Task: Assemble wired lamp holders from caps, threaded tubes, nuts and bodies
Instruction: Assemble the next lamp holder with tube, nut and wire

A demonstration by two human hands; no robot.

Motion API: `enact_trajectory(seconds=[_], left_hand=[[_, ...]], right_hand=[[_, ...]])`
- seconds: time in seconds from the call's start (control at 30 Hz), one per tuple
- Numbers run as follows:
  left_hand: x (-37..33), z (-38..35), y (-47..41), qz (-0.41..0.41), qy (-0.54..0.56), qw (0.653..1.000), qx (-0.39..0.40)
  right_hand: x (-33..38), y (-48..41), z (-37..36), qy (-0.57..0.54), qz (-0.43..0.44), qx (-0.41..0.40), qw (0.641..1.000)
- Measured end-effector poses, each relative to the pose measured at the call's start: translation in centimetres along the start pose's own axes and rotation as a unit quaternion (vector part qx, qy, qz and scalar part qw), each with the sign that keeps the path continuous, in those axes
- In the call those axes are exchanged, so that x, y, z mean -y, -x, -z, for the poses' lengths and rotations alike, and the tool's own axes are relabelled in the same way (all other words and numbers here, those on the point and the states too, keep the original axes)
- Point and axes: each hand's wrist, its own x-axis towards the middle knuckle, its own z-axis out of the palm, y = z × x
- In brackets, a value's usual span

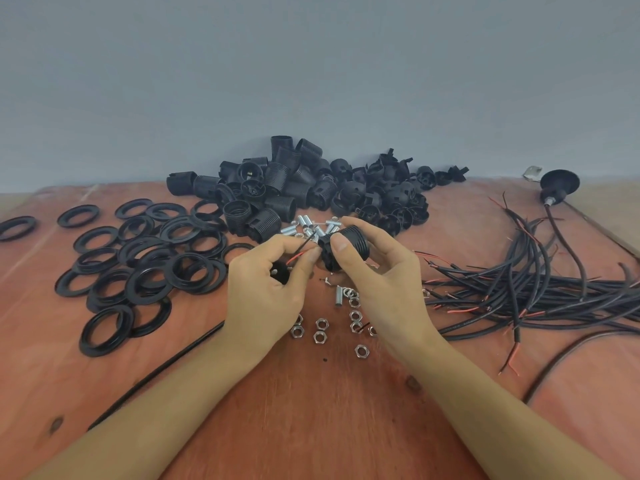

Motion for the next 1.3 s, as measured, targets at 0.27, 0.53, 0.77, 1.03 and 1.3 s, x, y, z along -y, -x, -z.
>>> enact_trajectory(seconds=[0.27, 0.53, 0.77, 1.03, 1.3], left_hand=[[-0.4, 0.5, -0.7, 0.035, 0.054, 0.998, -0.003], [-0.2, 0.1, -0.3, 0.043, 0.061, 0.997, 0.004], [-0.3, -0.2, -0.2, 0.011, 0.044, 0.999, -0.011], [-0.3, -0.2, 0.0, 0.01, 0.058, 0.998, -0.037], [-0.6, -0.1, -0.4, 0.035, 0.084, 0.996, -0.013]], right_hand=[[0.6, -0.3, 0.1, -0.062, -0.039, 0.039, 0.997], [0.6, -0.1, -0.1, -0.021, -0.02, 0.025, 0.999], [0.5, 0.2, -0.7, -0.049, -0.002, 0.007, 0.999], [0.4, 0.3, -0.8, -0.063, -0.004, 0.015, 0.998], [0.8, -0.2, -0.3, -0.052, -0.038, 0.016, 0.998]])
